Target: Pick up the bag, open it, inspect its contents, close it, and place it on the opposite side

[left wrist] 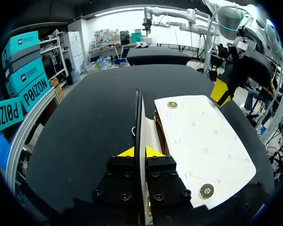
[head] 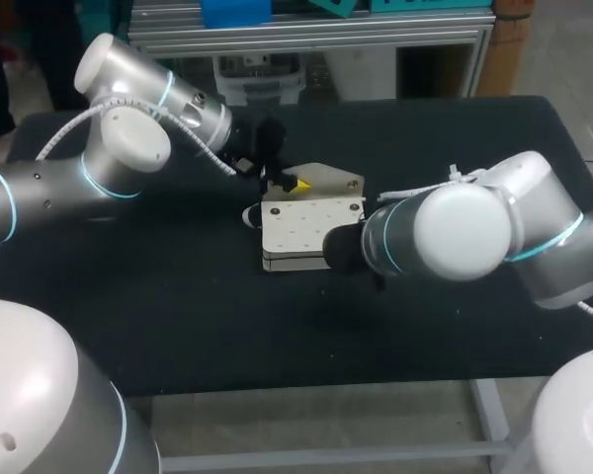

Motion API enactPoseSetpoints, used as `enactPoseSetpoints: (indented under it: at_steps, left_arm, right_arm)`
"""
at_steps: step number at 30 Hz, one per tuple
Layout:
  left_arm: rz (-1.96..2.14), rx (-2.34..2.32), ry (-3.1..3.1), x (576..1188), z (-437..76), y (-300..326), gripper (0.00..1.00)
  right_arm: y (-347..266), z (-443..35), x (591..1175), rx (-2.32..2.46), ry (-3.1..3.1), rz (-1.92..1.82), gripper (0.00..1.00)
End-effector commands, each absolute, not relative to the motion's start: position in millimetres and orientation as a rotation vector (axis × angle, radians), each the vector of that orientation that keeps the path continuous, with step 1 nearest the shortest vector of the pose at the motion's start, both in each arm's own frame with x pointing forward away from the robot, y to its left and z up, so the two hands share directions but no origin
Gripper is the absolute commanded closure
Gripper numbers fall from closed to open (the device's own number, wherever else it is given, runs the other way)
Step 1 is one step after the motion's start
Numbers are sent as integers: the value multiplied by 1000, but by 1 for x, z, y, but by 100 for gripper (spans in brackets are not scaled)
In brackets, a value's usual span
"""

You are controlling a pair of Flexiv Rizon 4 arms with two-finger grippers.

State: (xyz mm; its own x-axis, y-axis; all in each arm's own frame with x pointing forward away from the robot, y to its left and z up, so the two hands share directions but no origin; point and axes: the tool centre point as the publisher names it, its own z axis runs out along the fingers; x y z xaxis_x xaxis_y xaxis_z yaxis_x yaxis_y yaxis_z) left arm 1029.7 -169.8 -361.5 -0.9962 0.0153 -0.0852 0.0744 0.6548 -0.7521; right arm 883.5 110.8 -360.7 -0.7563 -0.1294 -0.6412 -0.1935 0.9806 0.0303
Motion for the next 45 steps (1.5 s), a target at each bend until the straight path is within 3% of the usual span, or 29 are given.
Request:
enactPoseSetpoints:
  at_steps: [1,14,16,18,45]
  left_arm:
    - [-1275,86,2806,1035,-366,-171,100]
    - [-1273,75,2836,1039,-373,-171,100]
    - [-1273,75,2838,1039,-373,-171,100]
    - [-1273,75,2839,1039,-373,-171,100]
    - [-1238,123,2846,1023,-379,-168,100]
  right_arm:
    - [113,-373,892,-211,2170,174,72]
    - [124,-381,907,-227,2154,134,75]
    - [124,-382,907,-218,2152,126,79]
    - [124,-383,907,-203,2144,103,100]
    - [124,-386,905,-136,2095,22,100]
